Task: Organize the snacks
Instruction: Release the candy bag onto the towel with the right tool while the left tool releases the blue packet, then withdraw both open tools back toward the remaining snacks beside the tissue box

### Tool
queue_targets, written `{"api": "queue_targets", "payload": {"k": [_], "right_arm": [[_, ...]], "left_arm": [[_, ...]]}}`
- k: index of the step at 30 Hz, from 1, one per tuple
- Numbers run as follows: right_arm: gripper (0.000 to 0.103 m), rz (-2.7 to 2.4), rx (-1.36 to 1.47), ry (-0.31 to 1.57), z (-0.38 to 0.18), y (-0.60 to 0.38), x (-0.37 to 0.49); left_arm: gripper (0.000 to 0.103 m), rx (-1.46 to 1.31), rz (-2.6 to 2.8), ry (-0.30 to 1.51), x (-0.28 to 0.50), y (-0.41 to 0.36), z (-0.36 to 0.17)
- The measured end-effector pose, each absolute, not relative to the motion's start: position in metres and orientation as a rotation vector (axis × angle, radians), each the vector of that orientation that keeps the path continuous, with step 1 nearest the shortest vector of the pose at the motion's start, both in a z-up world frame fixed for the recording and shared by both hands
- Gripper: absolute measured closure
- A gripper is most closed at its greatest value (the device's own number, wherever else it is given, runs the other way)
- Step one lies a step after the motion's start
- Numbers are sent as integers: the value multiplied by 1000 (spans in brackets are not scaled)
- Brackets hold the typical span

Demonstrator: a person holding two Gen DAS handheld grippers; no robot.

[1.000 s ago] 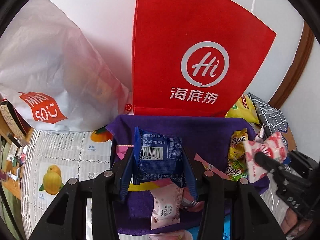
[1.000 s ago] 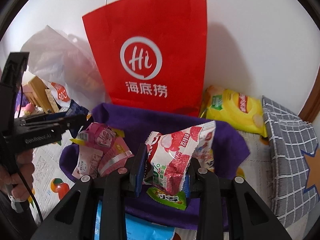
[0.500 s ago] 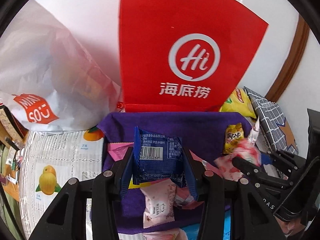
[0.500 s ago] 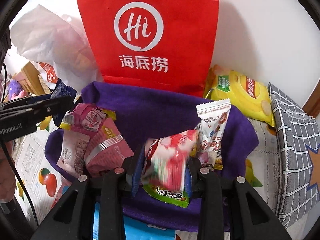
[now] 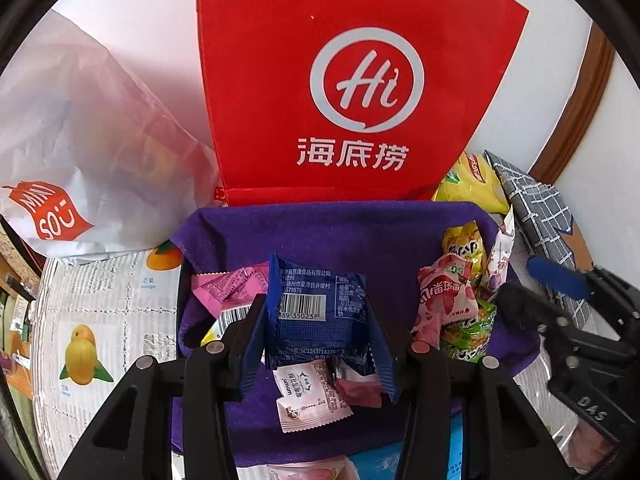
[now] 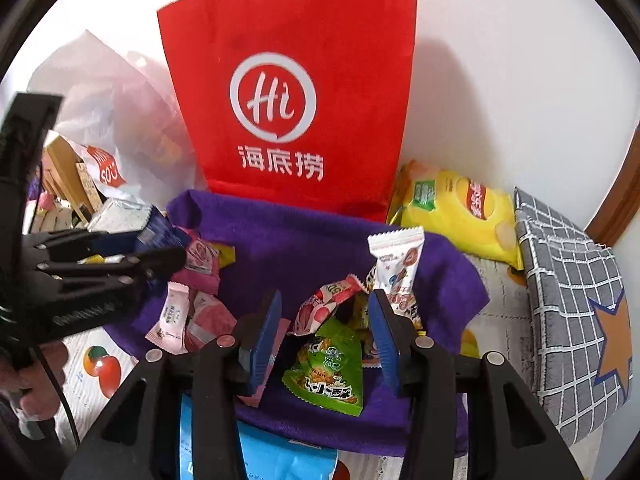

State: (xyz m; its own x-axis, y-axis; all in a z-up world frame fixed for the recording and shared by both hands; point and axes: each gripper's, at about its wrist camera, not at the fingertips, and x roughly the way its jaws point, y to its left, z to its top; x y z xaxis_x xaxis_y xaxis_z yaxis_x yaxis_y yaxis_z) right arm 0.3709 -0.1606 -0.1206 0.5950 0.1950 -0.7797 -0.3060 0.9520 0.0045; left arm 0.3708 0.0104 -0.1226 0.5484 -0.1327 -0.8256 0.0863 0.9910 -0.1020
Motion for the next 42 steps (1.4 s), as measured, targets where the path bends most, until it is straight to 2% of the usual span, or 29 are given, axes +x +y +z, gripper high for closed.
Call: {"api": "queue_targets", "payload": {"k": [21,26,42], "right_arm": [[57,261,-120,878,-115,-167,371],[57,257,-118,870,-111,-168,368],[56,202,-82,766,-79,-161,321]], "left_arm": [[56,-50,-159,1005,372,1,-129],[40,-53,-164,973,366,1,-119],[38,-44,-184,866,342,0,-74]]}}
